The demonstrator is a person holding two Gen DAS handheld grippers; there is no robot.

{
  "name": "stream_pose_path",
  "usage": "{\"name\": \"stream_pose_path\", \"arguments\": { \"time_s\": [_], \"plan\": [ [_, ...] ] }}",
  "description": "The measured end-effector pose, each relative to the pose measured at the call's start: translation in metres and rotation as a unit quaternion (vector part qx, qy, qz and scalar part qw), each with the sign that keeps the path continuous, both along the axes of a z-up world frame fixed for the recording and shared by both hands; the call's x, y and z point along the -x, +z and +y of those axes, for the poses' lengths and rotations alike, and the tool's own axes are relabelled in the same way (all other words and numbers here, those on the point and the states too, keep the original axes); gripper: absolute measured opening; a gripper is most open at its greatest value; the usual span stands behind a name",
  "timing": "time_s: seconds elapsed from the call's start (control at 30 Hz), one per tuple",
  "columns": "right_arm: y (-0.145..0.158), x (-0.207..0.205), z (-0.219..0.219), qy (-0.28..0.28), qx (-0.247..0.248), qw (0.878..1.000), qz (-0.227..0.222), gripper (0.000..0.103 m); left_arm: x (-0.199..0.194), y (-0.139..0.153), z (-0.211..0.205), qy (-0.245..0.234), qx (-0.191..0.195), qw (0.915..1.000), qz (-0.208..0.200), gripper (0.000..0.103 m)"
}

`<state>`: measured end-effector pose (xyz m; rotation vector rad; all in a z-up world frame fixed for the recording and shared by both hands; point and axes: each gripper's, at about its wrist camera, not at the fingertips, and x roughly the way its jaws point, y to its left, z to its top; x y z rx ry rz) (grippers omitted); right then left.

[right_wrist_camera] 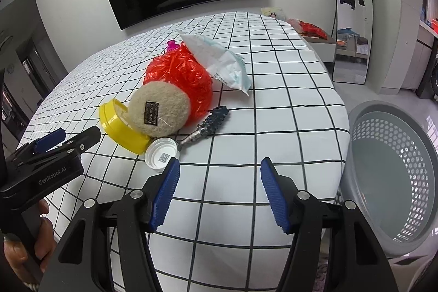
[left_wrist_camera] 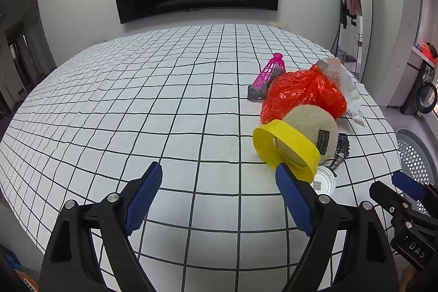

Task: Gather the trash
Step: 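Move both tools back toward the remaining trash on the table, then grasp the white QR-code cap with the right gripper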

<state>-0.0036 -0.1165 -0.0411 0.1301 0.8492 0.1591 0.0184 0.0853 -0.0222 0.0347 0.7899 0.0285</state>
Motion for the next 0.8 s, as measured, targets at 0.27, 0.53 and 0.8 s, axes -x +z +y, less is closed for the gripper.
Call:
{"name": "stream_pose_path", "arguments": {
  "time_s": [0.27, 0.53, 0.8],
  "plan": [
    [-0.002, -0.007, 0.017, 0.020, 0.007, 1.000, 0.008, 0.059, -0.011, -0.004, 0.009, 0.011, -0.002, 0.9999, 0.004, 0.083],
    [-0.009, -0.019, 0.039, 0.049, 0.009, 0.999, 0.022, 0.059, -0.017, -0.008, 0.020, 0.018, -0.013, 0.9997, 0.010, 0.084],
    [-0.020, -0.035, 0.052, 0.062, 0.018, 0.997, 0.048, 0.059, -0.015, -0.007, 0.028, 0.020, -0.007, 0.9997, 0.009, 0.090]
  ]
}}
